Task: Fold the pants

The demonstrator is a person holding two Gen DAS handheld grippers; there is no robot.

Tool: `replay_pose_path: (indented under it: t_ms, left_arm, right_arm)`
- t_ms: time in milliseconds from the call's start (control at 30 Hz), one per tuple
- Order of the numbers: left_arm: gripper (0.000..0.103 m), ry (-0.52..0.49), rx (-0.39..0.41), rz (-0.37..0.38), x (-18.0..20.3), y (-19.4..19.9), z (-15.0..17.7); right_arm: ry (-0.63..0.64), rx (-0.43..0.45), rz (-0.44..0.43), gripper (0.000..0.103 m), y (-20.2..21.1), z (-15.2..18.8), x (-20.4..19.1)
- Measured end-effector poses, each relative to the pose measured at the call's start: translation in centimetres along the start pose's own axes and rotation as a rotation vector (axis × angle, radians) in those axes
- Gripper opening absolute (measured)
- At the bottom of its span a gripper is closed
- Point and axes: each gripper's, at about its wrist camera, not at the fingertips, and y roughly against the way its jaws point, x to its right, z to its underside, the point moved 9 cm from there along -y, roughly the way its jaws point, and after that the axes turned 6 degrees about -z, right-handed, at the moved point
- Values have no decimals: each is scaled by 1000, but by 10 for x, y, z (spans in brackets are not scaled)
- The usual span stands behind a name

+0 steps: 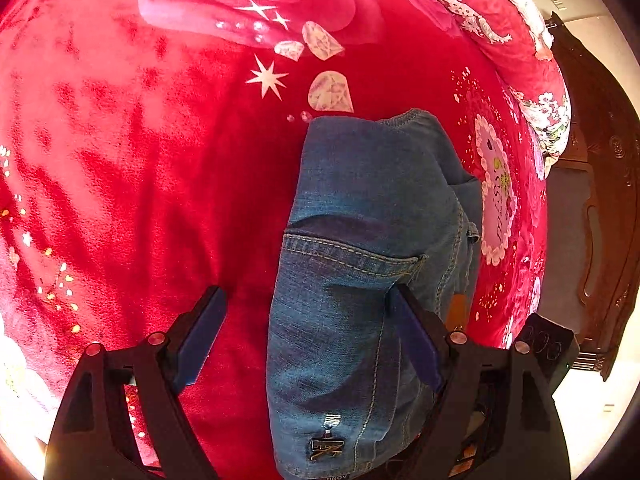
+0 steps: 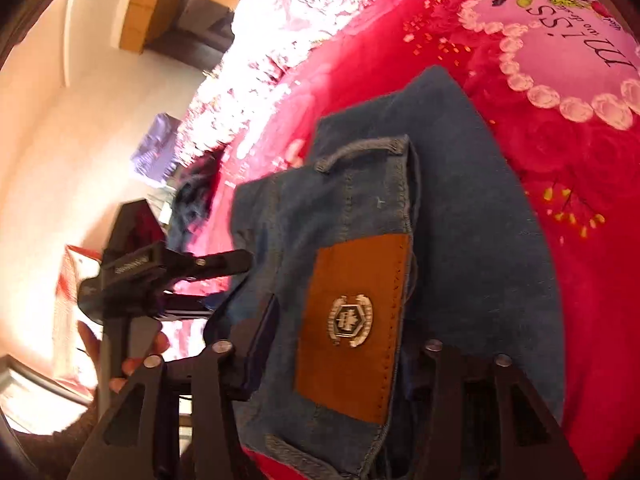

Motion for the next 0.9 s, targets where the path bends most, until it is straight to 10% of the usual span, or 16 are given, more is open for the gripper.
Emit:
replay_pose_path:
  t_ms: [67,133,400,600,733,900]
  left_arm:
    - [83,-13,14,-15,3,-1,1]
    - [43,-31,30,15,12,3,3]
    - [41,-47,123,58,46,38,7]
    - [49,-41,44,-112,31,-15,0]
    - [48,-16,61,-62,24,12,1]
    - [55,-83,149,-62,25,46,18]
  right_arm:
    - [-29,10,10,24,-1,-1,7]
    - [-17,18,47,18,-1,-2,3]
    - [175,119,121,13,54,-43,-53]
    - [10,-22,279,21,24,-22,34]
    - [-22,49,235,42,46,-25,28]
    - [33,246,212,37,100,-36,1]
